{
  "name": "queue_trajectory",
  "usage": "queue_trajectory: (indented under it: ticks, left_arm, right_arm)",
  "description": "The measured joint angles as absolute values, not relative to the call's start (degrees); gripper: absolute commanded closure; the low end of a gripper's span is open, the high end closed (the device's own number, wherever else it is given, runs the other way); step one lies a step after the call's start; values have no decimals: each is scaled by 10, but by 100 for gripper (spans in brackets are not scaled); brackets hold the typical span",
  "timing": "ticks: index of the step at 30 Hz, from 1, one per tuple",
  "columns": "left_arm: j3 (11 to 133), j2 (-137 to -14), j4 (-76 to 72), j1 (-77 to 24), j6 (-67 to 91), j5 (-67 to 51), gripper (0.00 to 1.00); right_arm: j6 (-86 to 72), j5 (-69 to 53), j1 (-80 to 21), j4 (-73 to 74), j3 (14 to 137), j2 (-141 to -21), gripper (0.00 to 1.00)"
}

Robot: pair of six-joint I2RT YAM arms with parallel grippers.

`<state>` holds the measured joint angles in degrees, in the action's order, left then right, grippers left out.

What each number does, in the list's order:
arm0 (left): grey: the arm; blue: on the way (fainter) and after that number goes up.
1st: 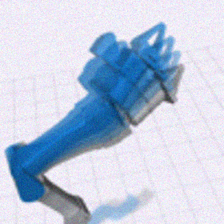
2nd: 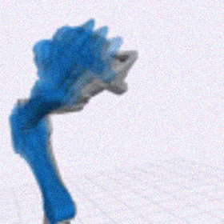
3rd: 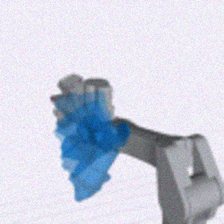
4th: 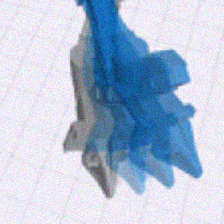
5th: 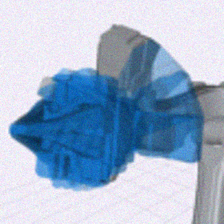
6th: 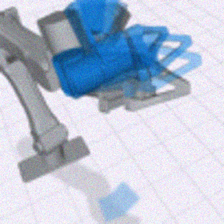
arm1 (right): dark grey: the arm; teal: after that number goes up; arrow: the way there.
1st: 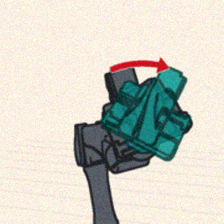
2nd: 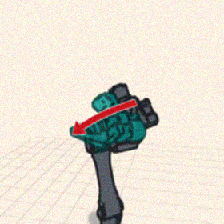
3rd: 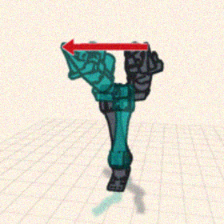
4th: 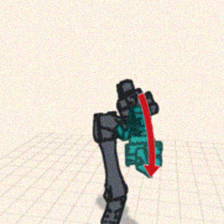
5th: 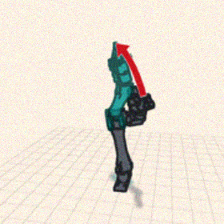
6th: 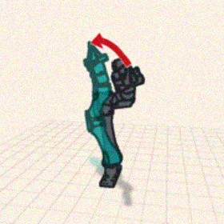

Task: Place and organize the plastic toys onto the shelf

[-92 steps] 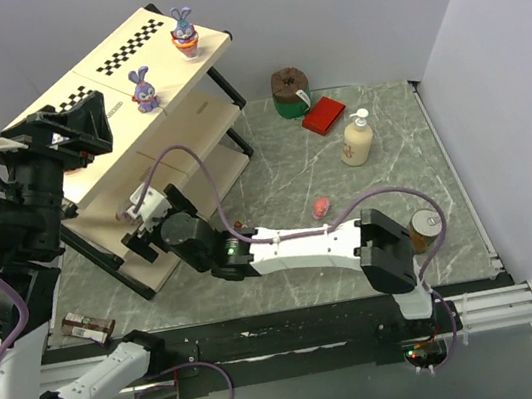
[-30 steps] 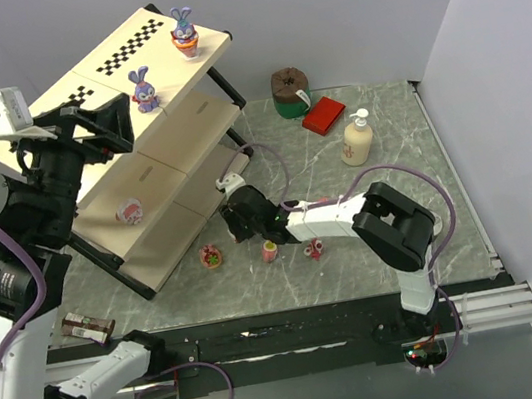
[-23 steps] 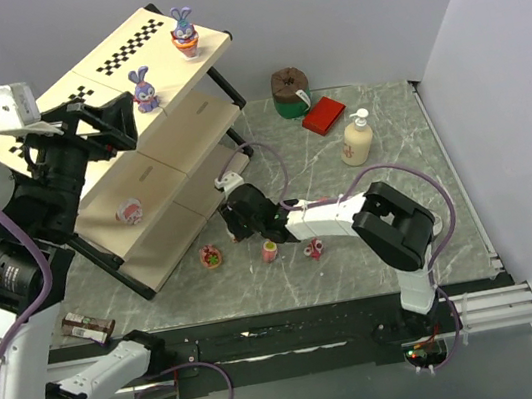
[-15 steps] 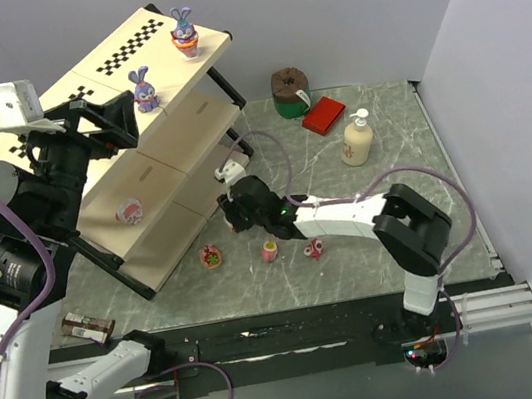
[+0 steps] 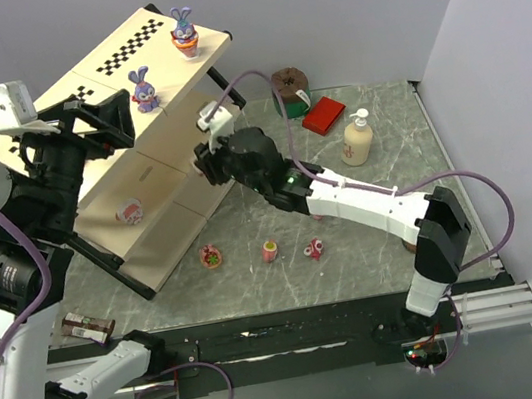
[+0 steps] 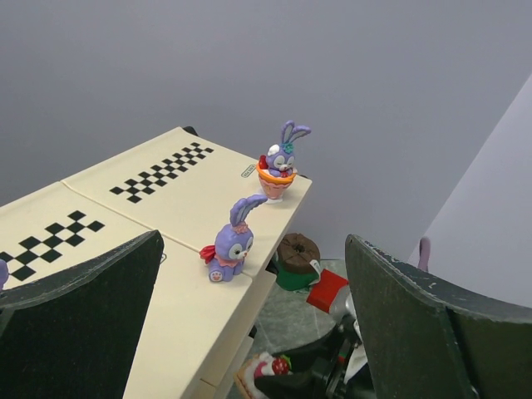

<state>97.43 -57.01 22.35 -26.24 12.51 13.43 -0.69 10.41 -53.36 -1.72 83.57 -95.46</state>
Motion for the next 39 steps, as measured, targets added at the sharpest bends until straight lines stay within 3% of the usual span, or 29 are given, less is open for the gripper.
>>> queue_trajectory:
  ticks: [8,29,39]
  left_arm:
    - [974,-563,223,-262,125,136,3]
    - [974,-557,223,-262,114,145,3]
    - [972,-556,221,-262,112,148,3]
  right_arm:
    - [14,81,-534,-13,919,-999,100]
    - [41,72,-551,8,979,-1056,100]
    - [38,121,-552,-29,783,-939,100]
